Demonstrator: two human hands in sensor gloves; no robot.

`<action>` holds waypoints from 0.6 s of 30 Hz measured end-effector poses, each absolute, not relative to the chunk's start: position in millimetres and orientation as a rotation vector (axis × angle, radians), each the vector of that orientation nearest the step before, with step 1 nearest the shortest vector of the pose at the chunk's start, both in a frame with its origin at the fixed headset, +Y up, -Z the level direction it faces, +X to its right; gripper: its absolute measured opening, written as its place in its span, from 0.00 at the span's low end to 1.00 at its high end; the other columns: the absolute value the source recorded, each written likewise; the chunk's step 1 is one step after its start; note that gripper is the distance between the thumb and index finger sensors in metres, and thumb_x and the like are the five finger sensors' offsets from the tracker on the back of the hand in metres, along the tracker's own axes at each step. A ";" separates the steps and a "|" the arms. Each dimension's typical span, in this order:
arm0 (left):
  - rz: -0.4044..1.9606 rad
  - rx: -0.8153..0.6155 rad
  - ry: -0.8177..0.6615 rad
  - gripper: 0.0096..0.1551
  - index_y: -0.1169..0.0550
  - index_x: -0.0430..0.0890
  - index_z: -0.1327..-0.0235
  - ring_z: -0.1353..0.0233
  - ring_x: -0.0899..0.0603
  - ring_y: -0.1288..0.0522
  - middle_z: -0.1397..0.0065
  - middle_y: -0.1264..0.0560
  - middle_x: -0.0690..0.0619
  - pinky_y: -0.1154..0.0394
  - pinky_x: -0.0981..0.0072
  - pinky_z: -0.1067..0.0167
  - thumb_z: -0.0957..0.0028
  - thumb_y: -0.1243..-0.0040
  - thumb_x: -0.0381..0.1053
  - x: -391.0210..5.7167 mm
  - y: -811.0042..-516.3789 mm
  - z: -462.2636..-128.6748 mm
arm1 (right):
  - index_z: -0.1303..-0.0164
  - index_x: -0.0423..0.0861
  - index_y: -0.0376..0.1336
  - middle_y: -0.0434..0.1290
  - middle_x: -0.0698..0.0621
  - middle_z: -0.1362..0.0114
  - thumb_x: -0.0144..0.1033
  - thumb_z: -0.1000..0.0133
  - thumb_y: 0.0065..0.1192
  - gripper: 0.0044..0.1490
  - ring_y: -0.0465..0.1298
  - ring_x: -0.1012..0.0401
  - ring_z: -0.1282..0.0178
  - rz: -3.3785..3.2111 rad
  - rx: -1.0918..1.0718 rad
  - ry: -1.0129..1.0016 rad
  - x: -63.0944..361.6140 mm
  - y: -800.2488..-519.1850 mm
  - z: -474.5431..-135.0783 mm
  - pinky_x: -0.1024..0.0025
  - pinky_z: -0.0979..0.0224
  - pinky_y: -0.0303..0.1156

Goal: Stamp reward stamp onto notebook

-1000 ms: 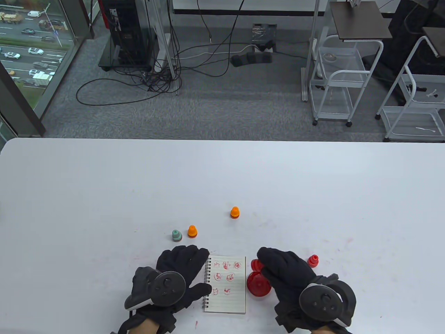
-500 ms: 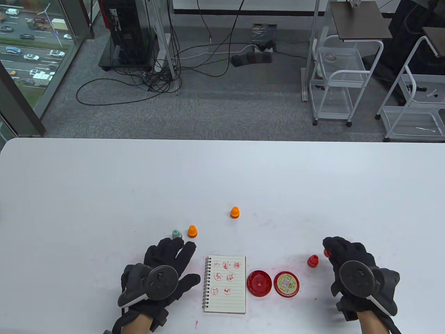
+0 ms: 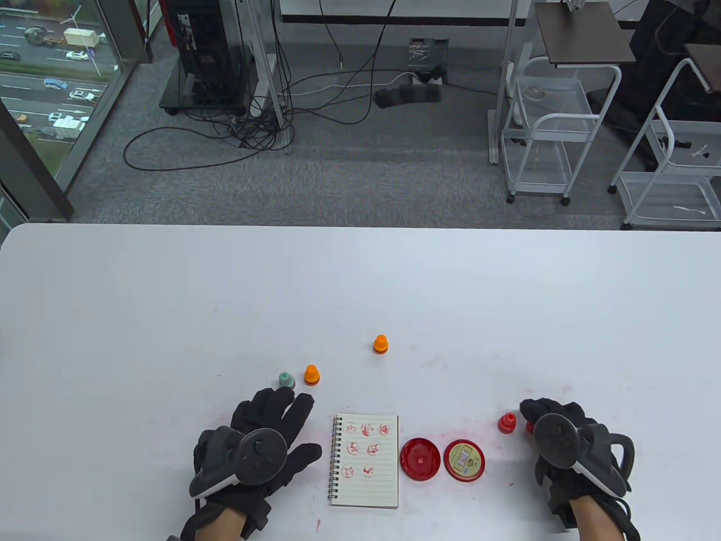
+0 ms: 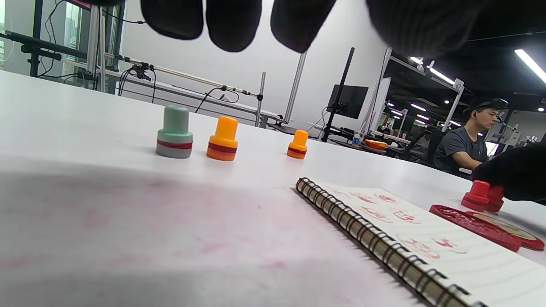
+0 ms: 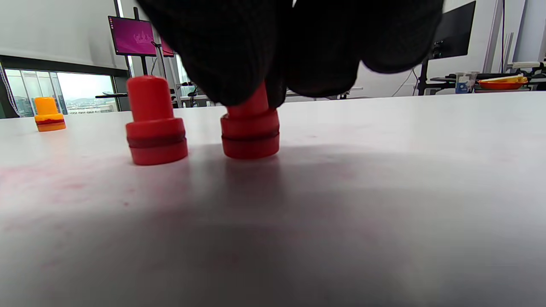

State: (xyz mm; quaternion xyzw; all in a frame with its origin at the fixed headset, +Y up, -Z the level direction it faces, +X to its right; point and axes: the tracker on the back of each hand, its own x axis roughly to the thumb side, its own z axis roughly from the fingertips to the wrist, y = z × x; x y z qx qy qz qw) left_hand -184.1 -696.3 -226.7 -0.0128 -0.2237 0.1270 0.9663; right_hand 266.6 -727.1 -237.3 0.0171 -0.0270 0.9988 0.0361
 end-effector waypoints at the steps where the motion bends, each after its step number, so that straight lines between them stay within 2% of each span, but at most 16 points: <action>1: 0.257 -0.027 -0.451 0.51 0.37 0.48 0.14 0.19 0.25 0.41 0.14 0.41 0.36 0.41 0.24 0.28 0.50 0.48 0.71 -184.3 -696.3 -226.7 | 0.35 0.56 0.68 0.75 0.52 0.27 0.29 0.50 0.72 0.31 0.75 0.46 0.33 3.074 0.046 -0.061 266.4 -727.1 -237.1 0.46 0.31 0.73; 8: 0.263 -0.023 -0.439 0.51 0.37 0.48 0.14 0.19 0.25 0.41 0.14 0.42 0.36 0.41 0.25 0.28 0.50 0.48 0.71 -186.6 -695.8 -227.1 | 0.32 0.55 0.66 0.73 0.50 0.24 0.32 0.50 0.72 0.33 0.74 0.44 0.29 3.055 0.056 -0.113 266.7 -713.4 -230.2 0.42 0.30 0.72; 12: 0.261 -0.027 -0.428 0.51 0.37 0.48 0.14 0.19 0.25 0.41 0.14 0.42 0.36 0.41 0.25 0.28 0.50 0.48 0.71 -188.3 -695.5 -228.0 | 0.25 0.56 0.61 0.68 0.48 0.19 0.42 0.49 0.69 0.38 0.70 0.41 0.25 2.959 0.111 -0.098 266.8 -699.0 -221.4 0.38 0.27 0.69; 16: 0.263 -0.023 -0.412 0.49 0.37 0.48 0.15 0.19 0.25 0.40 0.14 0.42 0.36 0.41 0.25 0.28 0.49 0.45 0.68 -191.0 -694.2 -230.4 | 0.23 0.55 0.59 0.65 0.46 0.17 0.47 0.48 0.66 0.40 0.68 0.38 0.23 2.870 0.185 -0.173 257.9 -686.1 -213.1 0.32 0.27 0.65; 18: 0.251 -0.007 -0.398 0.51 0.41 0.49 0.13 0.19 0.25 0.40 0.13 0.43 0.36 0.41 0.26 0.28 0.49 0.44 0.67 -193.5 -692.4 -231.0 | 0.23 0.55 0.59 0.65 0.46 0.16 0.49 0.47 0.65 0.40 0.67 0.38 0.22 2.869 0.222 -0.210 251.9 -680.1 -210.2 0.30 0.26 0.64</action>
